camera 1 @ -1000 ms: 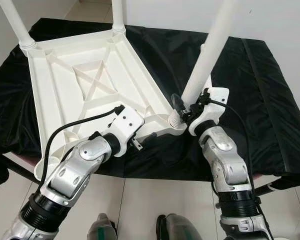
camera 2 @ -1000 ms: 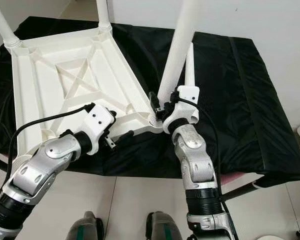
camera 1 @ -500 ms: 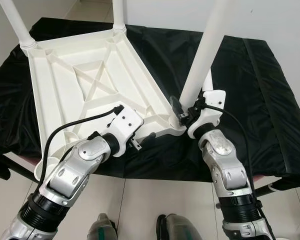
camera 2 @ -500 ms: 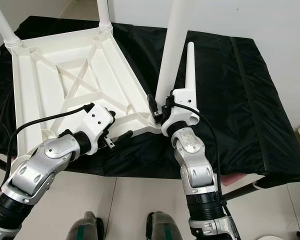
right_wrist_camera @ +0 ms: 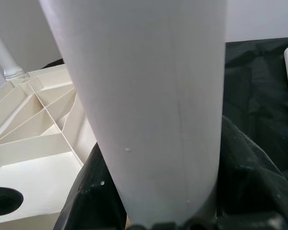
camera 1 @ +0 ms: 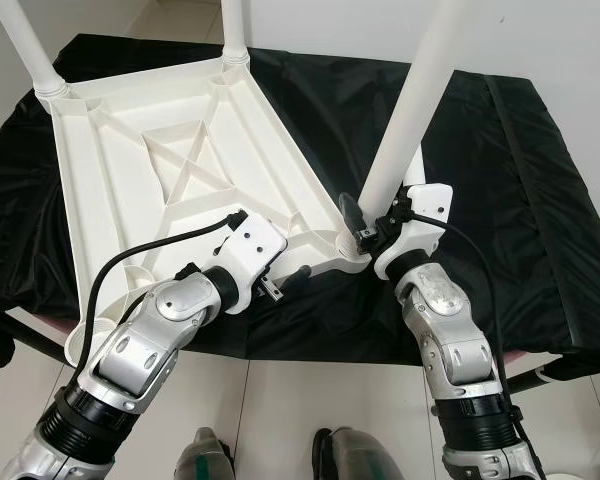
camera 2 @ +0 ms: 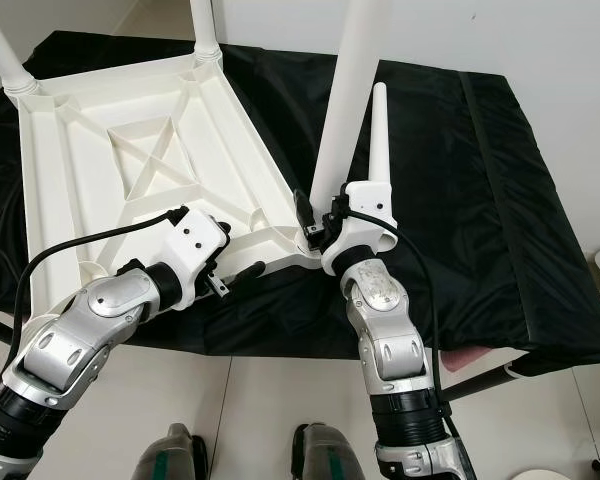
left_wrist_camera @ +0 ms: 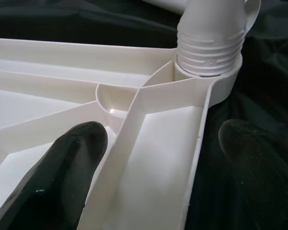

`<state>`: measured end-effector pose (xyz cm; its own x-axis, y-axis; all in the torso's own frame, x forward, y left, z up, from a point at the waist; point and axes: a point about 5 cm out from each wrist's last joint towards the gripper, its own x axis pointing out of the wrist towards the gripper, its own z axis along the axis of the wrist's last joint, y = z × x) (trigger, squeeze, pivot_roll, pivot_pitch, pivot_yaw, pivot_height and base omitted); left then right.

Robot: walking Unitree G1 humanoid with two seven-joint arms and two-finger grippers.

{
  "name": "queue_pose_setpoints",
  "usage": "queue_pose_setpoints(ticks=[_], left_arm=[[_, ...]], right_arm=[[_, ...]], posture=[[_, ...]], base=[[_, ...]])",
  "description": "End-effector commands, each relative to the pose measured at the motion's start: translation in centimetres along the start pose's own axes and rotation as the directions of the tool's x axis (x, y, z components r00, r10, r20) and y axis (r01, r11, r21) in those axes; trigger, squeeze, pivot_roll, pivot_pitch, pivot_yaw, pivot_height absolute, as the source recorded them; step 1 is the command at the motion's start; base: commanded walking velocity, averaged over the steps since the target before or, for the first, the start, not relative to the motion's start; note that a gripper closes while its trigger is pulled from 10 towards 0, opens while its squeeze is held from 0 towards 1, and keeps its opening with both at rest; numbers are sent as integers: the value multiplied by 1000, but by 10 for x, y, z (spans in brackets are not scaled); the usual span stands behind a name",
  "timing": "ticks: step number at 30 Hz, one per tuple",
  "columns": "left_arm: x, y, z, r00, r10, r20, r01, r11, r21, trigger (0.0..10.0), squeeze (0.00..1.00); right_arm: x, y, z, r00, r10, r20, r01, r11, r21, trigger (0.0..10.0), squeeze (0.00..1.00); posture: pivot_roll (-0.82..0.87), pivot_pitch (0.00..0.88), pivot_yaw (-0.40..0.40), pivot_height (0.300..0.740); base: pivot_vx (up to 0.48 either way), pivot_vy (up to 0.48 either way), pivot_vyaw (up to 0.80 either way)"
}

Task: Building children table

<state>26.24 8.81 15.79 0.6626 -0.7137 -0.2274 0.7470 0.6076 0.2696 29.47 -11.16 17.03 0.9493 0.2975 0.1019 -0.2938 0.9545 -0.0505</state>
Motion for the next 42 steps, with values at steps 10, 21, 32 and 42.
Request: queue_pose_setpoints(ticks=[10, 21, 32, 42], left_arm=[[-2, -7, 2, 997, -82, 3, 82, 997, 4, 10000, 0], [-1, -7, 3, 996, -85, 5, 85, 996, 7, 10000, 0], [1, -5, 4, 997, -78, 12, 77, 997, 8, 10000, 0], [1, -4, 5, 997, -72, 15, 72, 997, 11, 10000, 0]], right_arm=[[-5, 6, -32, 980, -132, -151, 142, 988, 56, 10000, 0], [-3, -7, -36, 931, -340, -133, 343, 939, -2, 10000, 0], [9, -22, -47, 858, -499, -126, 499, 866, -27, 10000, 0], [19, -18, -51, 868, -477, -138, 483, 876, 11, 10000, 0]], posture=[[-16, 99, -7, 740], [-16, 98, -6, 740], [-14, 93, -6, 740], [-6, 87, -9, 740]], base=[[0, 0, 0], [0, 0, 0], [0, 0, 0], [0, 0, 0]])
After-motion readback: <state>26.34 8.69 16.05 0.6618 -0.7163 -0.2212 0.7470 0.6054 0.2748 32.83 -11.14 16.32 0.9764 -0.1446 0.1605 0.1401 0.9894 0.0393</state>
